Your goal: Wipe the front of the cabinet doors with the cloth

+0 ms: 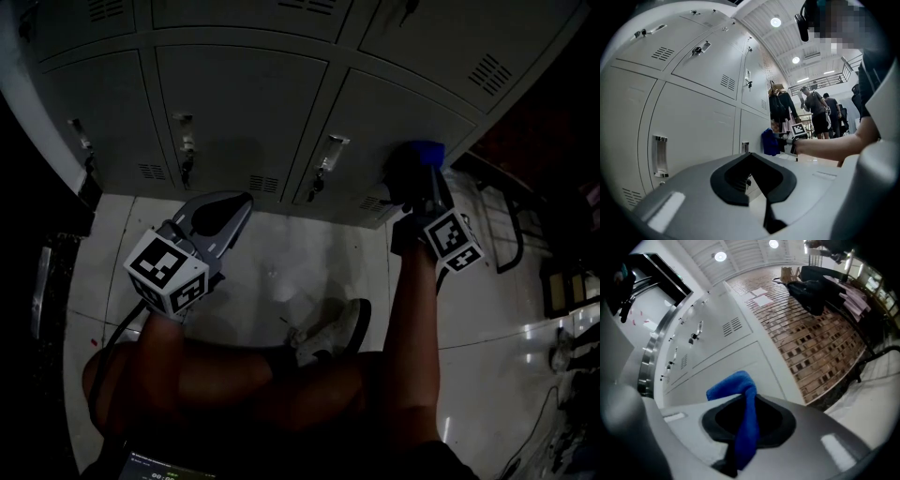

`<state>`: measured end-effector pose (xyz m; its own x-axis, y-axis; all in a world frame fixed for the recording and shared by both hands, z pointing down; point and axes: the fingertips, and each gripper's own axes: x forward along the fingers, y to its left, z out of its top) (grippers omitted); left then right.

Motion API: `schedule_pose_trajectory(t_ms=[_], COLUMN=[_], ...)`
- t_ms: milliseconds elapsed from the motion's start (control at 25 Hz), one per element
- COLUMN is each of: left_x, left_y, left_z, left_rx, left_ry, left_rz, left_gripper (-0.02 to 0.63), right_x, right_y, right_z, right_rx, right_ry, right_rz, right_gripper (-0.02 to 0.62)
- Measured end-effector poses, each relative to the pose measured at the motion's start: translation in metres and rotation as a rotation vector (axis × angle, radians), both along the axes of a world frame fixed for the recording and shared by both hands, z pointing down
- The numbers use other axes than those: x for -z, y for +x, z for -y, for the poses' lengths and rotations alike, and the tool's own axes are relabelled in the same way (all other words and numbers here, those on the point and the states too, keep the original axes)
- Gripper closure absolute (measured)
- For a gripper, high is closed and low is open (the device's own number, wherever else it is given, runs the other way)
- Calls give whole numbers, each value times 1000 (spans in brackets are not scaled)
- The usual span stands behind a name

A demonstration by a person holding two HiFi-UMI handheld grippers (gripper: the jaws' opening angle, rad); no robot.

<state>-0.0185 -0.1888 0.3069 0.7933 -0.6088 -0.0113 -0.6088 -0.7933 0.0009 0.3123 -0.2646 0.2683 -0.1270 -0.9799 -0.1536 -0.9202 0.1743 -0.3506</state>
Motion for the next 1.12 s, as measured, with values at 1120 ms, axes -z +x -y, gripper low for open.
schedule_pose_trajectory(t_ms=[1120], left_x=[1], left_y=[-1], left_z=[0], left_rx=[14], left_ry=[-17], left_rz=[-4], left_gripper=[600], right_x=[-107], right_y=[-130], right_z=[41], right_rx=[220], right_ry=[-146], right_rz=[-164], right_gripper=[535])
